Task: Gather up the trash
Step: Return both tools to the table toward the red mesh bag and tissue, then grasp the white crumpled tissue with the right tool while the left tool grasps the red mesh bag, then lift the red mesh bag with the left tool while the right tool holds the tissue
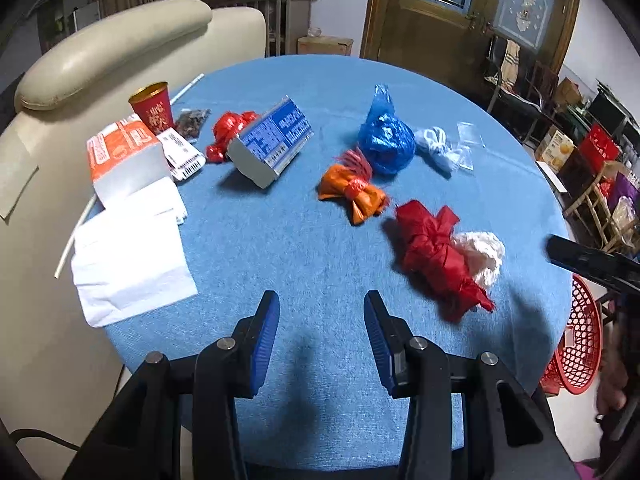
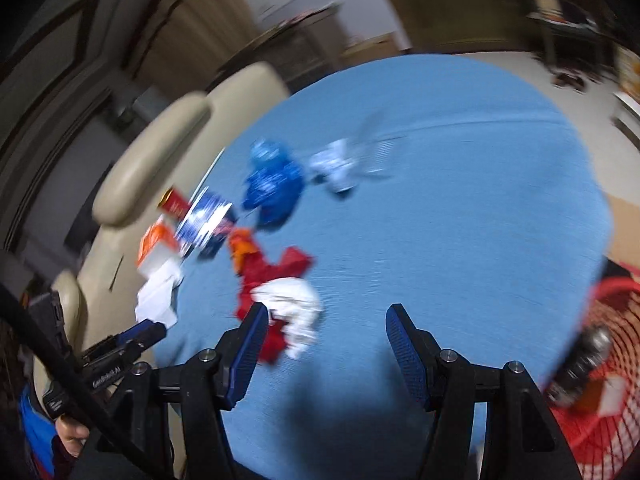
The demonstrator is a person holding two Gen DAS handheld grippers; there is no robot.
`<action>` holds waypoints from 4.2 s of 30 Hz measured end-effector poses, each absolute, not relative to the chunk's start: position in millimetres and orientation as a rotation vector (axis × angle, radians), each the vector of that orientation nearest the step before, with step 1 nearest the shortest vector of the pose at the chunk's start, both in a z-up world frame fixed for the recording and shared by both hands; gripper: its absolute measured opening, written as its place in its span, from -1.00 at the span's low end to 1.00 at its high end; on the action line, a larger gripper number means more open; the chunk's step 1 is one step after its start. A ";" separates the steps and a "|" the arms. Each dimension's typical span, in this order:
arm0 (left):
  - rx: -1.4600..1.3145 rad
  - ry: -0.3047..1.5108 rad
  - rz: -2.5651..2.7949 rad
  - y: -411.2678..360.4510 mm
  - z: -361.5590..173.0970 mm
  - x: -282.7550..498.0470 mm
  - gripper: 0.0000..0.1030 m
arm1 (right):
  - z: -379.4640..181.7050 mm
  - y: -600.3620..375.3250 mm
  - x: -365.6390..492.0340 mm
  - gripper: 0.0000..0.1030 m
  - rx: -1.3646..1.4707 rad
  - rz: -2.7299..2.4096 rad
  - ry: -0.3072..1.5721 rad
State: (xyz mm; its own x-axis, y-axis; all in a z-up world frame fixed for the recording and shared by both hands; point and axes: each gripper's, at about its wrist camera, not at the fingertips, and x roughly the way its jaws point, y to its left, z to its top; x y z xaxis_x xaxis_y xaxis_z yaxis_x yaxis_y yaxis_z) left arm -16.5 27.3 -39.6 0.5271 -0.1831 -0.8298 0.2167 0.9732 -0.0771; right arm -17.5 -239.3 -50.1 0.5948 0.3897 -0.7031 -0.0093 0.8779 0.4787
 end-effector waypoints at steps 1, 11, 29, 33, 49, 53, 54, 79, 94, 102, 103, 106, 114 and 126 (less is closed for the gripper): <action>0.032 0.994 -0.244 27.2 -41.5 -16.0 -0.13 | -54.9 -232.0 -11.4 0.28 0.451 0.254 0.924; 0.013 1.046 -0.273 25.2 -52.1 -9.1 -0.13 | -94.3 -200.2 29.2 -0.14 0.416 0.283 1.023; -0.033 1.086 -0.342 -52.8 -61.5 25.7 -0.13 | -75.9 -249.6 -27.1 -0.29 0.395 0.089 0.855; -0.010 1.085 -0.359 -68.4 -66.4 25.2 -0.13 | -75.0 -251.8 -29.8 -0.29 0.392 0.075 0.844; -0.007 1.066 -0.409 -70.9 -76.0 25.3 -0.35 | -80.7 -246.1 -33.9 -0.29 0.369 0.064 0.840; -0.012 1.057 -0.409 -67.2 -75.8 21.4 -0.45 | -79.9 -246.9 -34.6 -0.29 0.370 0.062 0.837; -0.012 1.054 -0.405 -65.8 -75.0 20.1 -0.48 | -80.5 -246.9 -34.2 -0.29 0.375 0.063 0.838; 0.149 0.870 -0.361 -65.5 -34.7 -28.6 -0.57 | -63.1 -233.6 -45.5 -0.29 0.322 0.059 0.795; 0.184 0.813 -0.330 -68.1 -17.4 -38.4 -0.57 | -55.9 -240.1 -58.7 -0.29 0.320 0.053 0.773; 0.194 0.802 -0.308 -67.6 -14.6 -39.8 -0.57 | -55.0 -237.7 -59.5 -0.29 0.320 0.061 0.775; 0.194 0.800 -0.307 -67.5 -14.3 -39.8 -0.57 | -55.0 -237.5 -59.4 -0.29 0.321 0.062 0.775; 0.197 0.798 -0.305 -67.5 -14.3 -40.2 -0.57 | -56.1 -237.3 -59.1 -0.29 0.324 0.064 0.779; 0.213 0.788 -0.307 -71.0 -13.9 -43.9 -0.57 | -58.6 -237.7 -58.8 -0.29 0.328 0.066 0.784; 0.236 0.776 -0.331 -78.7 -11.7 -50.7 -0.57 | -56.7 -243.3 -61.2 -0.29 0.347 0.063 0.773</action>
